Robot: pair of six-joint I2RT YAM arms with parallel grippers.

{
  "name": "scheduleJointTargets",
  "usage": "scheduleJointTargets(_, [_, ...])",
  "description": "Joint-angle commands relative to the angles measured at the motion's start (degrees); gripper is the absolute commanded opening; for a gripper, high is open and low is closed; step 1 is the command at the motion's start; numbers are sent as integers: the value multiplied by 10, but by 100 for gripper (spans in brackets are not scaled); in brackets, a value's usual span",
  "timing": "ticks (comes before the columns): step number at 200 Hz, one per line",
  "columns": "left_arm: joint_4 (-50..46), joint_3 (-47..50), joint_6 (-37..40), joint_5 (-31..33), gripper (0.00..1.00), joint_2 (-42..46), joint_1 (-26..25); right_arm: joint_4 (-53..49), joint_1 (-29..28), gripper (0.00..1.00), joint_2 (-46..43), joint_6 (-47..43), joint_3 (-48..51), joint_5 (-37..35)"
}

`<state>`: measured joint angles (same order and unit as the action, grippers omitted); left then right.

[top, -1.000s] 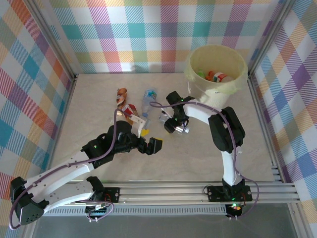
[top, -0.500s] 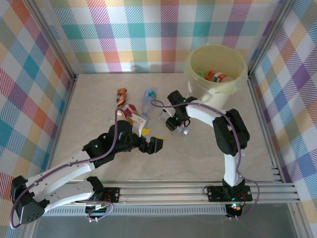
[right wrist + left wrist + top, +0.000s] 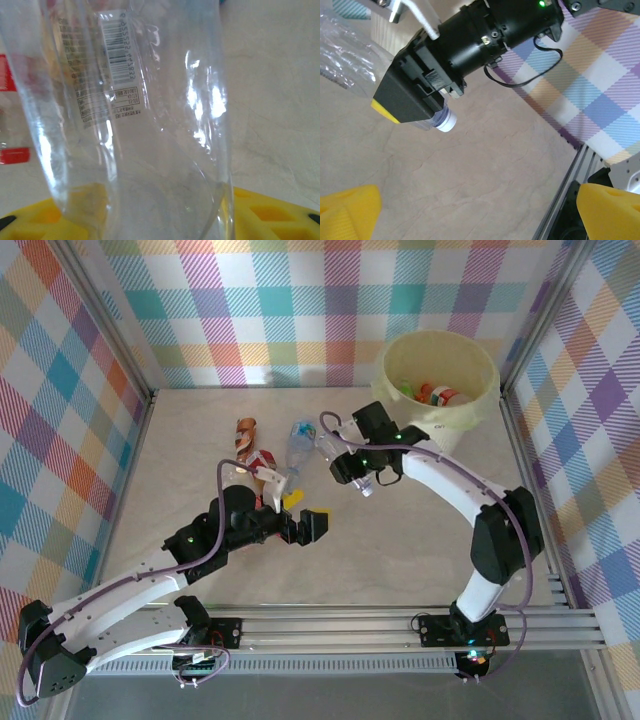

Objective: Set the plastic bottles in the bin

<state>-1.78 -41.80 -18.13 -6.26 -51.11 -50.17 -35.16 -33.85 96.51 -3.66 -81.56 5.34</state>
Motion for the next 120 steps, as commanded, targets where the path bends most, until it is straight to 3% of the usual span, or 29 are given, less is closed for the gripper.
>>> scheduleJointTargets(1, [48, -9, -23, 25, 100, 13, -4, 10, -3, 58, -45, 30, -26, 28])
scheduleJointTargets(58, [104, -21, -66, 23, 100, 9, -4, 15, 4, 58, -89, 39, -79, 15])
scheduleJointTargets(120, [130, -19, -79, 6, 100, -12, -4, 25, 38, 59, -94, 56, -167, -69])
